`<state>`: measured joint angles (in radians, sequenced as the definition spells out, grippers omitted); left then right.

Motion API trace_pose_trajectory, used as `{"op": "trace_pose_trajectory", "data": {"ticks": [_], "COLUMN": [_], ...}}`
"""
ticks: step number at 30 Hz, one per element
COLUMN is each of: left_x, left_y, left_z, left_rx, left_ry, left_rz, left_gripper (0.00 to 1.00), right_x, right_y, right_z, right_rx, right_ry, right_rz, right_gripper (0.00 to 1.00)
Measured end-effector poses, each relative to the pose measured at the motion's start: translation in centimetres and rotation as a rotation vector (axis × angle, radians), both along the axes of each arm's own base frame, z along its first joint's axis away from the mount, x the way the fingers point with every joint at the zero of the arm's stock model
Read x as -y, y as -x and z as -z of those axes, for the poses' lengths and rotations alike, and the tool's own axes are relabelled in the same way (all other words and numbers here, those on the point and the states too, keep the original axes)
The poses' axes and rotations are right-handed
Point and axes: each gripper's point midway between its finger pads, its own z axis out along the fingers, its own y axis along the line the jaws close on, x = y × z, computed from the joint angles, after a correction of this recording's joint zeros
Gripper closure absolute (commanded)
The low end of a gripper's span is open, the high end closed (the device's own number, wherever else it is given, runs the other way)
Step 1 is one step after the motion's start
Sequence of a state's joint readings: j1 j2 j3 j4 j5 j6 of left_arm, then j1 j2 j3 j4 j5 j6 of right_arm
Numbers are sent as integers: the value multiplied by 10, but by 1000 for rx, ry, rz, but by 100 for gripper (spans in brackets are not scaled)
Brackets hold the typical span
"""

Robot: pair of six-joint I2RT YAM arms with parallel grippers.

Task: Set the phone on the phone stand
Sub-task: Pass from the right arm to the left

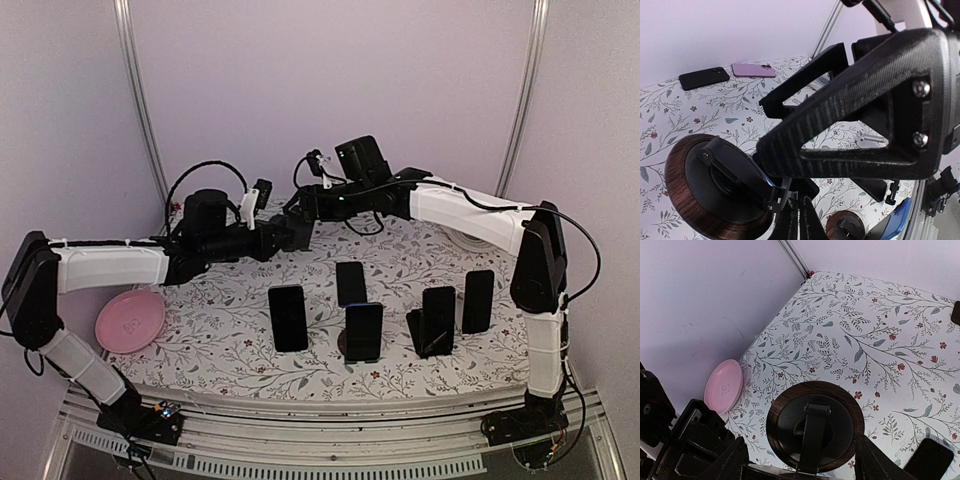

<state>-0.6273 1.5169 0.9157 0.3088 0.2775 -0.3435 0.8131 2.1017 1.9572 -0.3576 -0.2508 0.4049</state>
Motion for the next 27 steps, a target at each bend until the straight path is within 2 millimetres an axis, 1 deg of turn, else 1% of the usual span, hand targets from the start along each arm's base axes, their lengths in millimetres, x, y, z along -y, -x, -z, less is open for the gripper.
{"op": "trace_pose_trajectory", "data": {"ticks": [2,13,14,15,16,17,18,22,27], "left_x": [0,3,3,3,3,4,4,5,-8], "left_y": [0,0,1,1,1,1,2,8,14], "left_z": [2,4,4,3,3,3,3,-4,-22], "left_rx": [-2,3,6,8,9,13,15,33,75], "left_ry": [-2,-8,-8,-9,-9,-12,-12,-7,2], "left_rz": [0,16,19,20,21,27,35,41,10], "left_gripper": [100,100,99,86,75,68,64,59,56], "right_x": [0,-3,-3,-3,-3,-3,-3,-2,-2], "right_y": [0,4,4,4,4,4,3,1,2], "right_z": [0,1,1,1,1,1,1,0,1], "right_rx": [0,-5,-5,-5,-5,-5,-3,4,4], "right_ry": [0,-3,-3,-3,-4,-3,-1,1,3], "right_rz": [-1,-14,-15,-17,-17,-15,-11,-1,-3], "right_gripper": [60,60,60,60,60,60,60,60,60]}}
